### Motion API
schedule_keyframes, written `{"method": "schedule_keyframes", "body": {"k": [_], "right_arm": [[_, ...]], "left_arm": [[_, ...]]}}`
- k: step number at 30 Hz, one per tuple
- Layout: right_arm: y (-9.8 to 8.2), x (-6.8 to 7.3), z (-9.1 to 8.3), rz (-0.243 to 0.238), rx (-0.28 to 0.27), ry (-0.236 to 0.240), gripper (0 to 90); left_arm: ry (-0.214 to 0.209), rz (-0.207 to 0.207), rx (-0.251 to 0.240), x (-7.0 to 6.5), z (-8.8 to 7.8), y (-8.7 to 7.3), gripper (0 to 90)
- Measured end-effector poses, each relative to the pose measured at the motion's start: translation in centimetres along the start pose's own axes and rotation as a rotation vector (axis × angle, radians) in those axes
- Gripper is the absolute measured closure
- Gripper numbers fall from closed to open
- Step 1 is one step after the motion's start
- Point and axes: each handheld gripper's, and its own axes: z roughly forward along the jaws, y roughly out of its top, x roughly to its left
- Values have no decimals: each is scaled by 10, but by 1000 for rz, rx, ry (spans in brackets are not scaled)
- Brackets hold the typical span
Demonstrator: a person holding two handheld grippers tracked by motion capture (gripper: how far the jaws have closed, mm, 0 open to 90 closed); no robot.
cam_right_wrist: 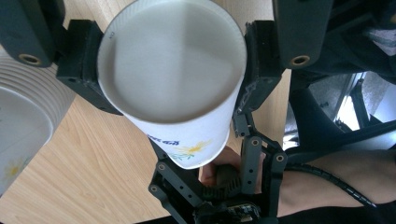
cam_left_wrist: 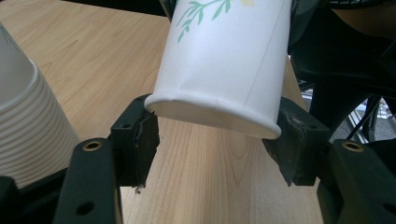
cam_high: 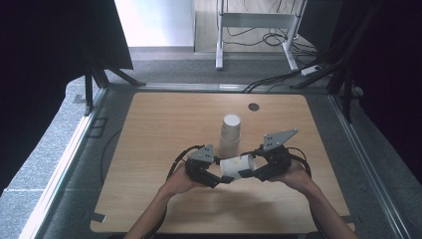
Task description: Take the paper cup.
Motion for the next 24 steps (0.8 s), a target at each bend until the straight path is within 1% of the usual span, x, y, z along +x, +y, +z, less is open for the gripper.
{"method": "schedule_keyframes", "body": {"k": [7, 11, 13, 17, 19, 21, 24], "right_arm": [[0, -2, 2, 11, 18, -6, 331], [1, -1, 1, -1, 33, -29, 281], [2, -1, -1, -3, 39, -40, 253], [3, 0, -5, -21, 64, -80, 213], [4, 1, -8, -29, 80, -92, 200], [6, 2, -10, -49, 108, -113, 192], [10, 4, -9, -73, 150, -128, 190]], "left_arm": [[-1, 2, 28, 1, -2, 3, 398], [-4, 6, 63, 1, -4, 8, 398], [-7, 12, 93, 2, -5, 11, 397], [2, 24, 155, 3, -8, 16, 396], [13, 28, 196, 4, -9, 19, 396], [16, 32, 227, 4, -9, 21, 395], [23, 45, 282, 5, -8, 26, 394]]}}
